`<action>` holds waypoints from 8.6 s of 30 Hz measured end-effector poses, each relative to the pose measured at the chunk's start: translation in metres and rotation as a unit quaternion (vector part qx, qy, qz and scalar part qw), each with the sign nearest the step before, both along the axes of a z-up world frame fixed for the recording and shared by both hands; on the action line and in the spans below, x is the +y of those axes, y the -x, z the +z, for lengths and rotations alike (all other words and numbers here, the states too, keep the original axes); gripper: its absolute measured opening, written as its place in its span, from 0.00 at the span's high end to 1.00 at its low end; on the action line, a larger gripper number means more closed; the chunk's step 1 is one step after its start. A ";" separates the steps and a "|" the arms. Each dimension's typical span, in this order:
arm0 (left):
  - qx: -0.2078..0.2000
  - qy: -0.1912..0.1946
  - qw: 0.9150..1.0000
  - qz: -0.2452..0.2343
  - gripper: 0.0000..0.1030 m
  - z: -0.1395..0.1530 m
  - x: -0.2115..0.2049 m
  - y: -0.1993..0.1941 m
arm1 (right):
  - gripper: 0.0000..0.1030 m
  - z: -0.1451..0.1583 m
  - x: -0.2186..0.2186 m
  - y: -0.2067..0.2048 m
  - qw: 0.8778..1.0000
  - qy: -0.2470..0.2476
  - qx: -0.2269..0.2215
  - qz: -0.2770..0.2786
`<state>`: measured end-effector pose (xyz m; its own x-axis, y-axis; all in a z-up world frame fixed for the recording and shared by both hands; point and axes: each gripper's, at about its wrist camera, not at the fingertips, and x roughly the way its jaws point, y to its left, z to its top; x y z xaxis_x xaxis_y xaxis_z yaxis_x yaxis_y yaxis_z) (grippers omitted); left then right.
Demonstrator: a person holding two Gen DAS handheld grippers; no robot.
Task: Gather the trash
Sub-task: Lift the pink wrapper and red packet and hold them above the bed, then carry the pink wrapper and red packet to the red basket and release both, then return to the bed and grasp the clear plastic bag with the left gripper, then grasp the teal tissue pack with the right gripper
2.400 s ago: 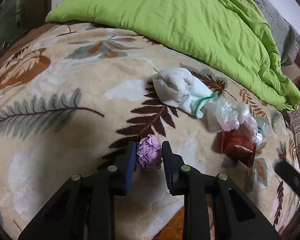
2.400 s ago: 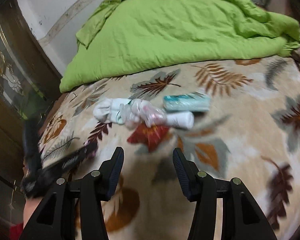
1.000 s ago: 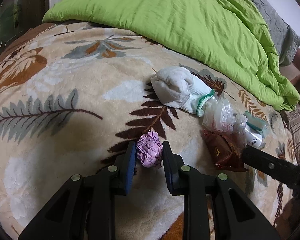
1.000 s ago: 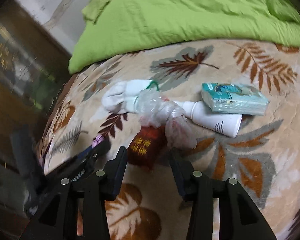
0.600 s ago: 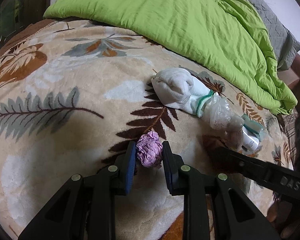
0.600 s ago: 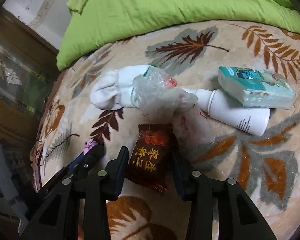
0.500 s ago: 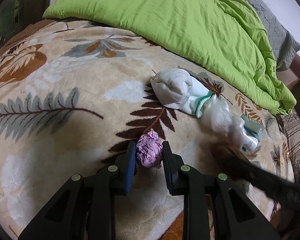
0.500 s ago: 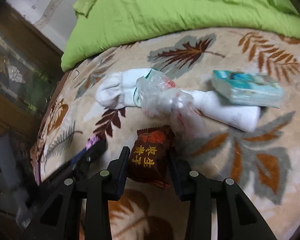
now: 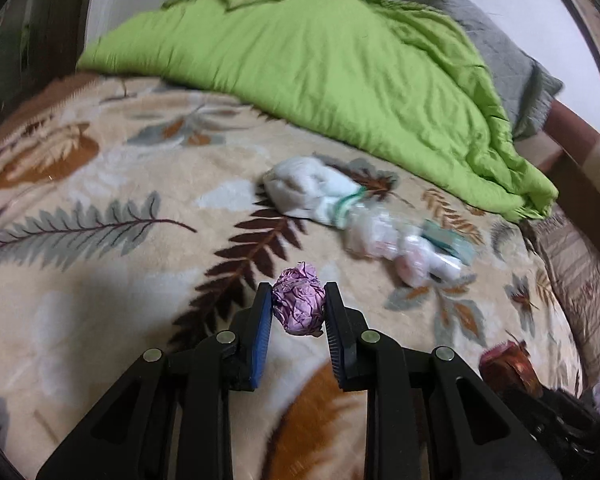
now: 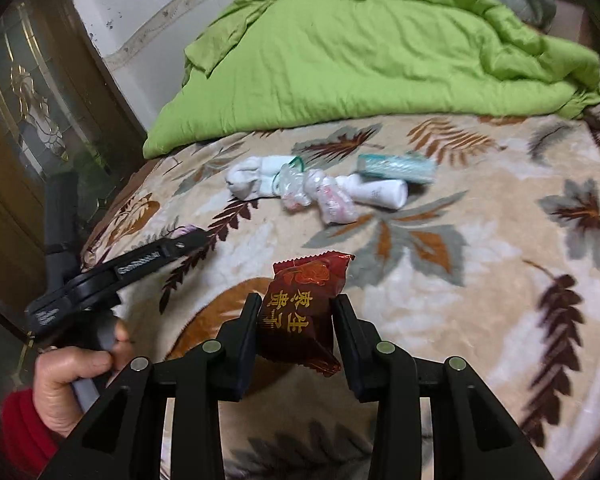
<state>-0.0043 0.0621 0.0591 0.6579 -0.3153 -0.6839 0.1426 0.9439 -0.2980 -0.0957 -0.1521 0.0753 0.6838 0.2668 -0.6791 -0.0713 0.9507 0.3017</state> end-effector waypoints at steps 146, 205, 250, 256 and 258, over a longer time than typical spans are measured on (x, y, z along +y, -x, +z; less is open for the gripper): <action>-0.002 -0.044 0.858 -0.511 0.50 0.057 -0.359 0.298 | 0.49 0.036 -0.291 0.356 0.924 -0.087 -0.030 -0.372; 0.136 0.061 0.989 0.019 0.45 -0.042 -0.124 -0.107 | 0.49 0.011 -0.149 0.075 0.993 -0.071 0.028 -0.095; 0.013 0.026 1.000 0.004 0.74 -0.011 -0.045 -0.032 | 0.33 0.015 -0.098 -0.106 0.983 -0.166 0.043 -0.059; 0.008 0.012 1.000 0.024 0.74 -0.015 -0.039 -0.036 | 0.33 -0.038 -0.117 -0.140 0.954 -0.260 0.081 -0.128; 0.011 0.008 1.000 0.025 0.74 -0.016 -0.039 -0.037 | 0.33 -0.046 -0.121 -0.150 0.948 -0.274 0.079 -0.141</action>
<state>0.0329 0.0227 0.0430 0.6583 -0.2937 -0.6931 0.0887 0.9446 -0.3160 0.0540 -0.2727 0.0294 0.6822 0.4303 -0.5911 0.2491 0.6233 0.7413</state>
